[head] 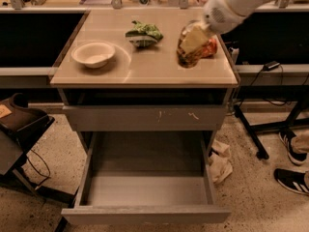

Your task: Pick orange can from middle drawer and place on counter

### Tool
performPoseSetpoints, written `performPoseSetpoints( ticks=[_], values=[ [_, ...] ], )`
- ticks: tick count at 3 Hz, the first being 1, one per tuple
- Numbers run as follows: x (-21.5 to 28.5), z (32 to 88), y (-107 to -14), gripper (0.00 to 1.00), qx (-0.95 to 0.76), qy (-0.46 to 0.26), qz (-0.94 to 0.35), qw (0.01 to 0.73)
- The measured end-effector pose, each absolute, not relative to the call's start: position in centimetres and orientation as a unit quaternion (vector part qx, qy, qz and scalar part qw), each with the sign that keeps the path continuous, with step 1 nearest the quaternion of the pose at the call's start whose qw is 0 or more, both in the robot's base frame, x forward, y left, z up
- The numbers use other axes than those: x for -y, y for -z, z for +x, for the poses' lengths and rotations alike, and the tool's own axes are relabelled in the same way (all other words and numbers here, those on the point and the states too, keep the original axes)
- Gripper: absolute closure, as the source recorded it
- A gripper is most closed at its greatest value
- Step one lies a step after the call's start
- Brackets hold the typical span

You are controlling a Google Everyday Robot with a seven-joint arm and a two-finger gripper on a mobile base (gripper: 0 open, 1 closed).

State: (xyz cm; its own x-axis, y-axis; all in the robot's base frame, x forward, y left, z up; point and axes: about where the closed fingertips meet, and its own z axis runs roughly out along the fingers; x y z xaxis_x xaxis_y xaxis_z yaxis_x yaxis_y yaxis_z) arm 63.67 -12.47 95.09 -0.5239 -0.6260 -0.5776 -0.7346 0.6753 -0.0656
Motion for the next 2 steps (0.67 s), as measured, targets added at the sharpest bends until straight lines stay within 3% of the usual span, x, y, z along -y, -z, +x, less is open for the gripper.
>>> performPoseSetpoints(
  ticks=[1, 2],
  values=[
    [8.2, 67.6, -93.2, 1.00, -0.869, -0.083, -0.436, 0.218],
    [6.0, 67.9, -94.3, 1.00, -0.863, -0.080, -0.457, 0.200]
  ],
)
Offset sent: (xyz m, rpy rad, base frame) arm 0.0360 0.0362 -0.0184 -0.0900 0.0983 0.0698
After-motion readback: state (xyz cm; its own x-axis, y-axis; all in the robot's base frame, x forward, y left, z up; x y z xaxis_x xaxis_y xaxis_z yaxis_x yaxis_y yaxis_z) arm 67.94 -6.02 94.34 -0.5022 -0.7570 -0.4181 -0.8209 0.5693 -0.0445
